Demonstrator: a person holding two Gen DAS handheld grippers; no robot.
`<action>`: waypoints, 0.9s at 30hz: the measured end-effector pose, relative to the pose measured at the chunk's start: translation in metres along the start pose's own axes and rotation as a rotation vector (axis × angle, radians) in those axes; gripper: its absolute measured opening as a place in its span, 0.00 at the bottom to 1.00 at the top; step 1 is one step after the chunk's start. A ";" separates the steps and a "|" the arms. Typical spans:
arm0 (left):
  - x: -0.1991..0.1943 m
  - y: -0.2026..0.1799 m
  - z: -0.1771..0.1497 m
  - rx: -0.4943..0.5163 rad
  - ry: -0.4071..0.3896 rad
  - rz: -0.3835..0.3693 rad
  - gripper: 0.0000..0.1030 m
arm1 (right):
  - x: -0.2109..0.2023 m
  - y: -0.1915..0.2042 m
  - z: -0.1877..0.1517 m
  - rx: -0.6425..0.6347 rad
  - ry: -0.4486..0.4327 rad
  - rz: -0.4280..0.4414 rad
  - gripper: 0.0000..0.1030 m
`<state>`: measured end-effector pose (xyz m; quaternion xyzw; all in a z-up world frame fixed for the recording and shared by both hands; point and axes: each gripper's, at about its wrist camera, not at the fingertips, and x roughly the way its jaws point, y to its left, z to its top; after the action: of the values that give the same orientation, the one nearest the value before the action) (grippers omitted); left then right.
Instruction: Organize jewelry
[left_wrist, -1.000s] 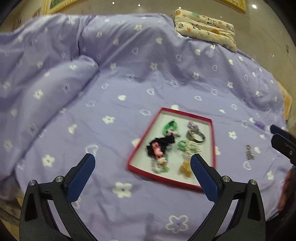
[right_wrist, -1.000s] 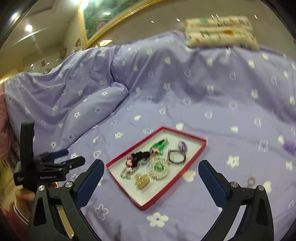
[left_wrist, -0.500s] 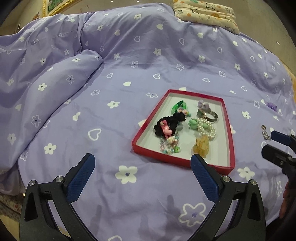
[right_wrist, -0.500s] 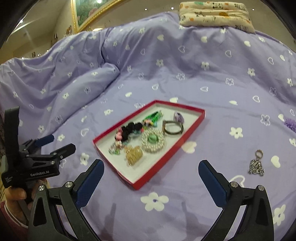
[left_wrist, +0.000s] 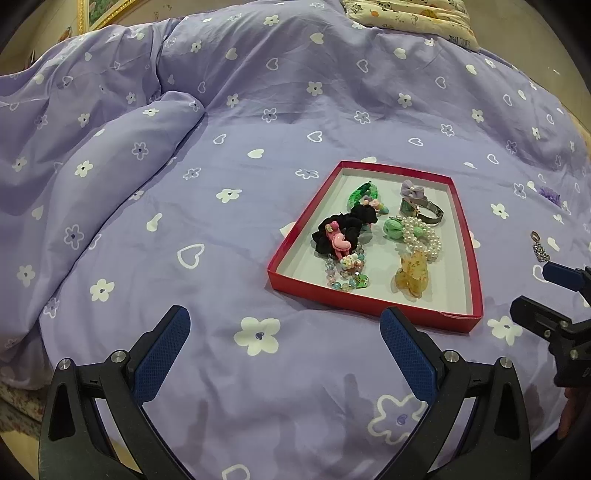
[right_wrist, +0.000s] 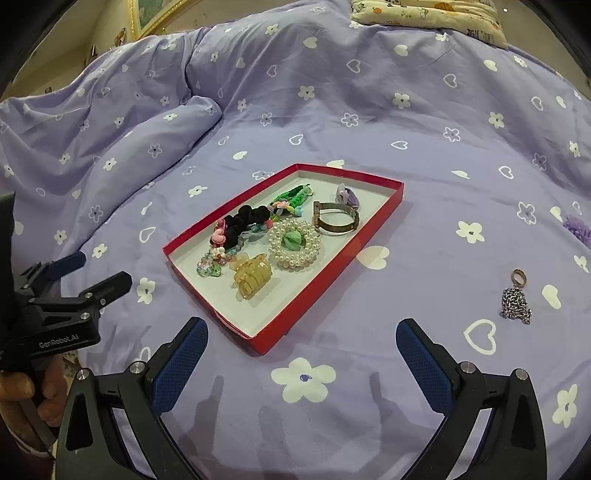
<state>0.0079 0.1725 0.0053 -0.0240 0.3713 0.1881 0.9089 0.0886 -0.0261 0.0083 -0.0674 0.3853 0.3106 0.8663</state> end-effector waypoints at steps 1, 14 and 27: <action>-0.001 0.000 0.000 0.000 -0.002 -0.002 1.00 | 0.001 0.001 0.000 -0.001 0.000 -0.003 1.00; -0.013 -0.001 0.004 0.004 -0.070 -0.079 1.00 | -0.008 0.002 0.004 0.018 -0.048 -0.032 1.00; -0.010 -0.006 0.005 0.016 -0.072 -0.121 1.00 | -0.006 0.004 0.005 0.034 -0.044 -0.029 1.00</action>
<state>0.0066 0.1647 0.0154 -0.0325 0.3376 0.1305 0.9316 0.0863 -0.0242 0.0168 -0.0512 0.3706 0.2927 0.8800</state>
